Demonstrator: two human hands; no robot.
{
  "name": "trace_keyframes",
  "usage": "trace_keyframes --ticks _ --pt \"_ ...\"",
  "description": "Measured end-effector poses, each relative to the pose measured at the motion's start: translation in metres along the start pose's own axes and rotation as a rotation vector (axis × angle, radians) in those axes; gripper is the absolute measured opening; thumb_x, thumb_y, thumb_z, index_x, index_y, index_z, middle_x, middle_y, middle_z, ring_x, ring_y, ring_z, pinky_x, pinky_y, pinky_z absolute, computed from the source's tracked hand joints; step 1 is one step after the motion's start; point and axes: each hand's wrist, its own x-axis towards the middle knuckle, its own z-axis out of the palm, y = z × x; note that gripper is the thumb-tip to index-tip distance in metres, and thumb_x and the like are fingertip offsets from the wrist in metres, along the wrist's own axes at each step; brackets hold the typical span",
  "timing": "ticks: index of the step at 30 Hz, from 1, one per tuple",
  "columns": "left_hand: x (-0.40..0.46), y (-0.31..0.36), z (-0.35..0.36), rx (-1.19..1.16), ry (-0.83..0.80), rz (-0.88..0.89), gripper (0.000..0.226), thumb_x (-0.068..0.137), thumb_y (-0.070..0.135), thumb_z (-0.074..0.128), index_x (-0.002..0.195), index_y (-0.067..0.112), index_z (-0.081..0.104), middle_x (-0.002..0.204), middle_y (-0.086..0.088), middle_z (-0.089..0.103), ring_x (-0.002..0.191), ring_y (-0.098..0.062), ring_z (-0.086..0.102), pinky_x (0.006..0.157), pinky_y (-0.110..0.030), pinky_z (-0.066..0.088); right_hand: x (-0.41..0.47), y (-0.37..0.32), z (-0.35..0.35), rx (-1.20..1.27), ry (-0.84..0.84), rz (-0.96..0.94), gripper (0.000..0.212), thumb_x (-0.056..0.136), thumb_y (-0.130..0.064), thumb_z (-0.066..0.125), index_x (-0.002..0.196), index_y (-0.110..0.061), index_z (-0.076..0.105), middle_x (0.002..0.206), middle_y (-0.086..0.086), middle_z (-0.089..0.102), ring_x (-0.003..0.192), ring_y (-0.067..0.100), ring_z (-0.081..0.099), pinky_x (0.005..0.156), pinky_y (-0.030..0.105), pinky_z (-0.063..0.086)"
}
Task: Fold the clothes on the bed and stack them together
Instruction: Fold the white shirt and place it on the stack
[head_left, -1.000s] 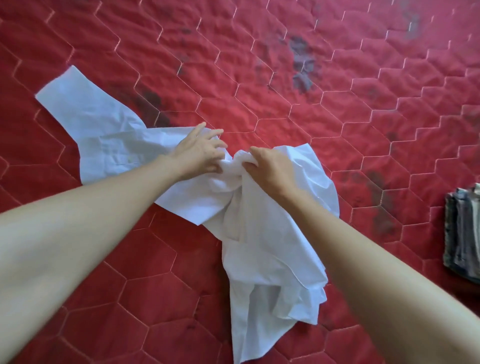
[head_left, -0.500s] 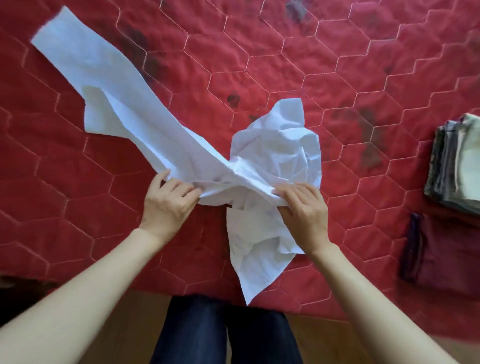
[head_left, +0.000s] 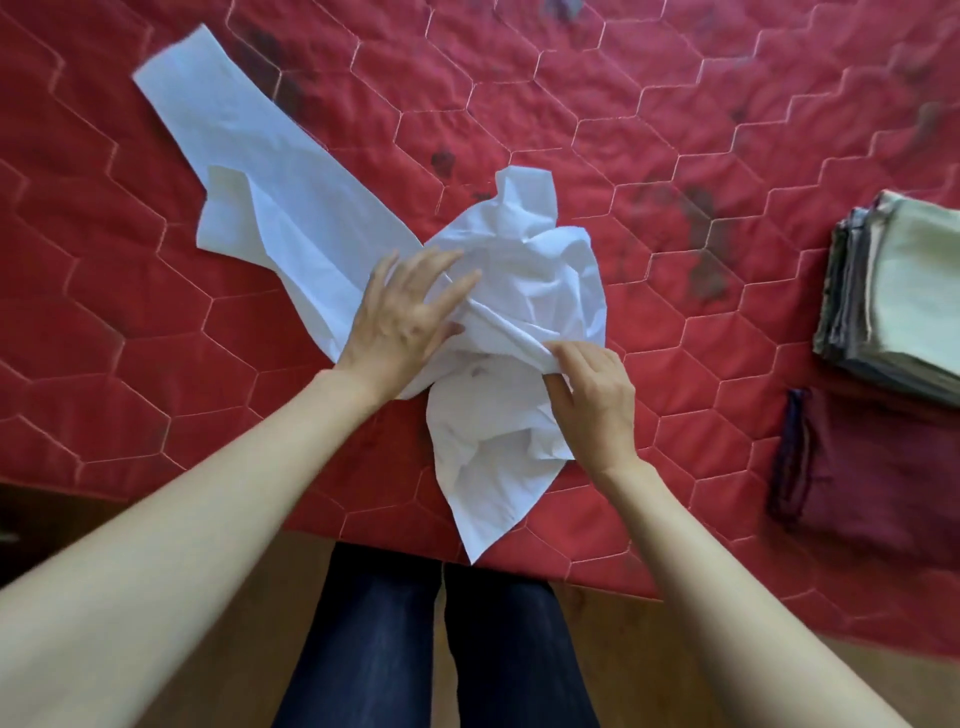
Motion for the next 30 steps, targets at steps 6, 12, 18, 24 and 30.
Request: trace_keyframes --ticks 6,12,18,24,30 --pt "0.069 0.005 -0.054 -0.217 -0.234 -0.025 0.016 0.085 0.011 0.070 0.078 -0.003 0.067 0.065 -0.016 0.058 0.066 -0.035 0.055 0.084 -0.043 0.046 0.047 -0.008 -0.051 0.148 -0.021 0.172 0.016 0.077 0.006 0.062 0.087 -0.005 0.067 0.067 0.004 0.061 0.062 0.026 0.054 0.060 0.035 0.045" --pt "0.124 0.027 -0.166 -0.317 -0.001 -0.035 0.011 0.087 0.011 0.069 0.088 0.000 0.070 0.071 -0.001 0.058 0.067 -0.021 0.050 0.065 -0.042 0.046 0.124 -0.038 -0.138 0.256 0.074 0.171 0.017 0.082 0.001 0.062 0.090 -0.009 0.072 0.071 0.003 0.067 0.065 0.020 0.058 0.063 0.038 0.047" --pt "0.169 0.080 -0.323 -0.234 0.265 0.005 0.012 0.089 0.016 0.067 0.090 0.004 0.071 0.081 -0.007 0.069 0.069 -0.017 0.055 0.068 -0.038 0.048 0.200 -0.098 -0.280 0.248 0.244 -0.003 0.018 0.082 -0.002 0.063 0.091 -0.014 0.074 0.071 -0.001 0.068 0.063 0.016 0.055 0.060 0.031 0.043" --pt "0.181 0.159 -0.488 -0.142 0.485 0.093 0.023 0.093 0.028 0.061 0.090 0.007 0.069 0.082 -0.004 0.067 0.070 -0.016 0.055 0.068 -0.033 0.045 0.233 -0.166 -0.444 0.195 0.401 -0.218 0.017 0.084 -0.010 0.062 0.095 -0.017 0.074 0.078 0.003 0.071 0.069 0.024 0.059 0.066 0.033 0.046" --pt "0.194 0.240 -0.608 -0.030 0.681 0.142 0.025 0.094 0.029 0.060 0.093 0.006 0.069 0.078 0.002 0.059 0.069 -0.013 0.049 0.064 -0.018 0.027 0.246 -0.209 -0.580 0.125 0.552 -0.359 0.017 0.088 -0.015 0.062 0.102 -0.015 0.072 0.087 0.007 0.072 0.083 0.029 0.064 0.073 0.033 0.044"
